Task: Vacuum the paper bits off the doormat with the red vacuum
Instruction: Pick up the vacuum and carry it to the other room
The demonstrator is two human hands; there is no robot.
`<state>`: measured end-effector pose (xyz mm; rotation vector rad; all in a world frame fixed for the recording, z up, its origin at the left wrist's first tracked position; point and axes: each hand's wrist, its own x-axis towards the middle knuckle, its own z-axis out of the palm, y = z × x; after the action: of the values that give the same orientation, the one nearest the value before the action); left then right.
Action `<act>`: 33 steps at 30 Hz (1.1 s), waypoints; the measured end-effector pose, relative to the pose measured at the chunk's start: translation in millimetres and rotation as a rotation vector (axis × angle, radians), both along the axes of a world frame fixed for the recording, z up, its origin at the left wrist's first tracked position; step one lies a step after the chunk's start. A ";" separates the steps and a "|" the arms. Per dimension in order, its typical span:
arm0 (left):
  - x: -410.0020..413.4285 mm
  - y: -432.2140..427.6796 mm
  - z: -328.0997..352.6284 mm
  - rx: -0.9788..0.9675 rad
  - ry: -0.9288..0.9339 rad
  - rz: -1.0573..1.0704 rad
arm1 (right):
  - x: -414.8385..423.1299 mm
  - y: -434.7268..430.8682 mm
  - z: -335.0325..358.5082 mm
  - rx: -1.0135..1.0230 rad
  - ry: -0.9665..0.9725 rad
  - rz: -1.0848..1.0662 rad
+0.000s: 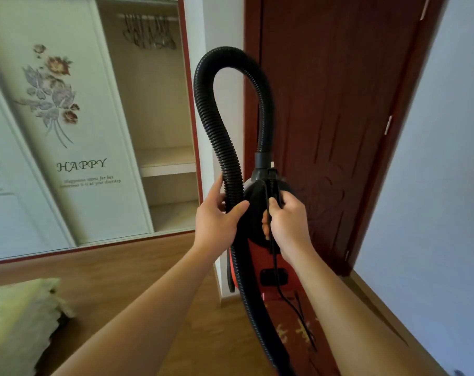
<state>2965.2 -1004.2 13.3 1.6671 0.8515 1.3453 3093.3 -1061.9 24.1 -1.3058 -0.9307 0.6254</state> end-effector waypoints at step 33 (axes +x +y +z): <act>-399.8 139.7 -9.6 -0.011 0.023 0.428 | -377.9 206.4 -10.8 -0.025 0.018 0.473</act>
<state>2565.4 -864.4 3.7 1.5467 1.2782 1.6009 2715.5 -855.6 13.3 -1.1020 -1.2324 1.0135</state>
